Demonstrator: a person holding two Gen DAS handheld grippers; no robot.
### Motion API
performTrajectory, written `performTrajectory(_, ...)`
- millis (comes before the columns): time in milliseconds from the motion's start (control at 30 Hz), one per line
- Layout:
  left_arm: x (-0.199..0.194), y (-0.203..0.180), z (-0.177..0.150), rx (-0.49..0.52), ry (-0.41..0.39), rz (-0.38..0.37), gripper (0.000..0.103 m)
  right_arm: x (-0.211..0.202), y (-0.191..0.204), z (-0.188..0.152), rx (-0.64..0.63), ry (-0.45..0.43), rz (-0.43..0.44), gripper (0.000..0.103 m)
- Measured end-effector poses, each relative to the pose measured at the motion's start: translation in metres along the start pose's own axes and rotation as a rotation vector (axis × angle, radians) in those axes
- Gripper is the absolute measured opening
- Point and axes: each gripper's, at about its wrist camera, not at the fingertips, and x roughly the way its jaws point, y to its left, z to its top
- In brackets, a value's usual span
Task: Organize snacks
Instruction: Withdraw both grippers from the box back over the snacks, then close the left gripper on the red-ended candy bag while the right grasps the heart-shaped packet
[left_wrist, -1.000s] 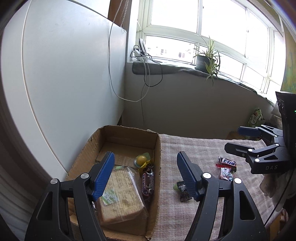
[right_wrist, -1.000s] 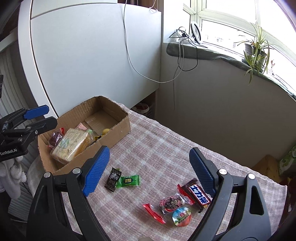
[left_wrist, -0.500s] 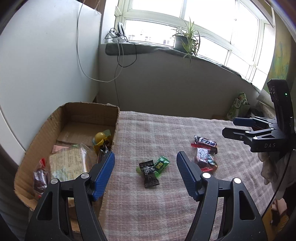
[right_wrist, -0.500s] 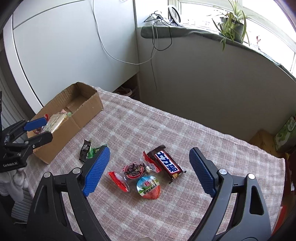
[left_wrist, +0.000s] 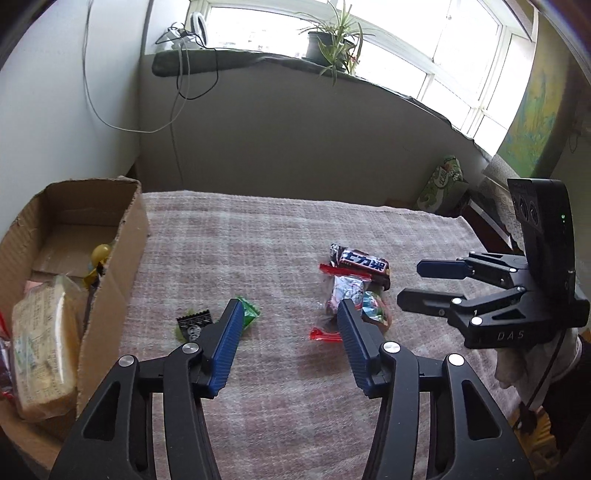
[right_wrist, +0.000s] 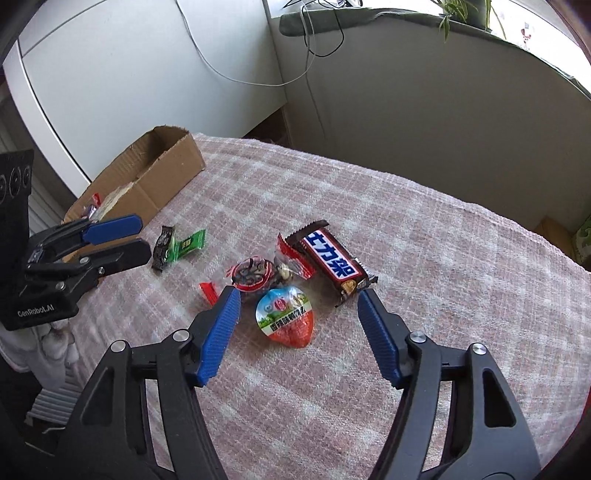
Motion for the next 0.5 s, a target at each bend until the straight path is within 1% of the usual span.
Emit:
performTrajectory(100,0.017,-0.008,0.005,0.004,0.037,-0.032,0.052,0.007,0.002,-0.006,-0.023,0.018,0.021,0.069)
performTrajectory(167,0.027,-0.017,0.006,0.019,0.057,-0.039,0.052,0.012,0.005,-0.008,-0.043,0.03,0.021,0.068)
performTrajectory(200,0.032,-0.021,0.007,0.025,0.065,-0.043,0.052,0.015,0.006,-0.009,-0.053,0.037,0.021,0.063)
performTrajectory(300,0.044,-0.03,0.01,0.04,0.087,-0.049,0.052,0.022,0.006,-0.009,-0.063,0.053,0.029,0.056)
performTrajectory(433,0.06,-0.038,0.013,0.061,0.128,-0.065,0.052,0.028,0.003,-0.009,-0.063,0.058,0.037,0.055)
performTrajectory(500,0.066,-0.041,0.014,0.076,0.138,-0.054,0.052,0.031,0.001,-0.009,-0.063,0.058,0.043,0.055)
